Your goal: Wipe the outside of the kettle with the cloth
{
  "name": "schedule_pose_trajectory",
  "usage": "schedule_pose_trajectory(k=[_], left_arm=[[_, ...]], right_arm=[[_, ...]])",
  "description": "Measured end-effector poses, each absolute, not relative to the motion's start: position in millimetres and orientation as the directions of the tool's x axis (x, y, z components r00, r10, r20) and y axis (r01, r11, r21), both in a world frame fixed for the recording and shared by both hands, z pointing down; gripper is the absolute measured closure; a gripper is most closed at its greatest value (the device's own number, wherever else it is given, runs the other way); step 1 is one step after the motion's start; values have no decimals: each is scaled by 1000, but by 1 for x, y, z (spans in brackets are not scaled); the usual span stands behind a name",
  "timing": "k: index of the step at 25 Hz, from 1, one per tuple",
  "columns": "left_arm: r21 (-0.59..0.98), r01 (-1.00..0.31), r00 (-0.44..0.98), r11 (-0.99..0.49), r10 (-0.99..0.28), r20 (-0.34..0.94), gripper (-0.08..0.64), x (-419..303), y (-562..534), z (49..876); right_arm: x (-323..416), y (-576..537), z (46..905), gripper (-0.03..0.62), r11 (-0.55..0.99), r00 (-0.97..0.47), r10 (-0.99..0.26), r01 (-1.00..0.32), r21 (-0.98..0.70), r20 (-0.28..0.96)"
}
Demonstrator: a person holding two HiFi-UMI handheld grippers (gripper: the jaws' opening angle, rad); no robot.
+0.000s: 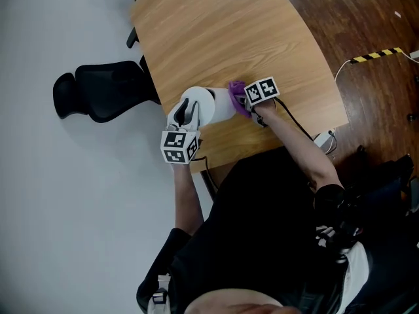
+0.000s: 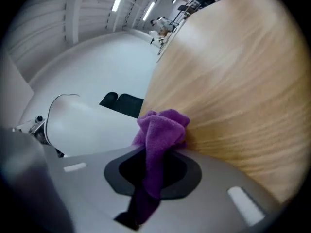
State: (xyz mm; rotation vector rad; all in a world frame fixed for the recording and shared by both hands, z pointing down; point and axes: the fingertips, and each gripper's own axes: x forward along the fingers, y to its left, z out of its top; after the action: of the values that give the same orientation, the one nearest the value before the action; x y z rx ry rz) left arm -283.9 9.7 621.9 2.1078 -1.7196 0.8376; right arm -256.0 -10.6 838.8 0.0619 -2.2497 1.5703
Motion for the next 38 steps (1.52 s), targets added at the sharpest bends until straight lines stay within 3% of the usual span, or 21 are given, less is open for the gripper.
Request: schedule_pose_trajectory(k=[2,5,7,9,12,14,17,19,23,27,30,31,32,33,38], left_arm=[[-138,-960,116,-245,-793,598,557,-282,9,620],[-152,-958,110,-244,-800,590,557,-278,7,618],[-160,-958,101,-238,-803,587,557,-276,4,617],[-164,-959,94,-233,-802,590,557,-277,0,613],[-165,-959,92,-232,-802,590,557,-285,3,605],[-172,-957,94,-234,-809,580,557,-288,11,601],[-171,-958,101,-231,-828,551,557,-305,15,593],[-104,-980,104,-171,-880,464,547,-333,16,577],[85,-996,36,-16,-970,241,535,-430,50,521],[266,-947,249,-182,-936,247,522,-463,95,549],[335,-902,341,-273,-925,165,520,-464,115,569],[329,-886,394,-326,-904,166,520,-458,122,572],[316,-866,458,-386,-867,197,451,-449,131,576],[310,-846,510,-433,-827,236,430,-442,141,581],[273,-842,532,-465,-797,285,419,-430,128,604]], right_arm=[[-255,-30,787,546,445,-953,153,-169,-880,261],[-254,-63,671,546,463,-991,61,133,-876,-119],[-260,-71,639,548,413,-964,60,259,-873,-258],[-277,-65,680,548,353,-985,88,173,-919,-151],[-287,-51,794,548,252,-974,94,-176,-952,205],[-282,-38,835,548,248,-928,103,-325,-912,359],[-291,-35,836,549,339,-884,127,-388,-857,451],[-297,-38,838,546,381,-860,154,-403,-832,487],[-292,-42,806,545,316,-923,103,-323,-892,370],[-286,-36,706,546,319,-999,32,-27,-947,40],[-300,-9,633,546,391,-980,88,198,-899,-177],[-305,1,624,546,397,-976,108,215,-892,-187],[-309,10,619,546,398,-976,126,216,-892,-180],[-313,17,616,546,402,-976,142,210,-891,-166],[-319,26,612,546,425,-980,147,184,-886,-133]])
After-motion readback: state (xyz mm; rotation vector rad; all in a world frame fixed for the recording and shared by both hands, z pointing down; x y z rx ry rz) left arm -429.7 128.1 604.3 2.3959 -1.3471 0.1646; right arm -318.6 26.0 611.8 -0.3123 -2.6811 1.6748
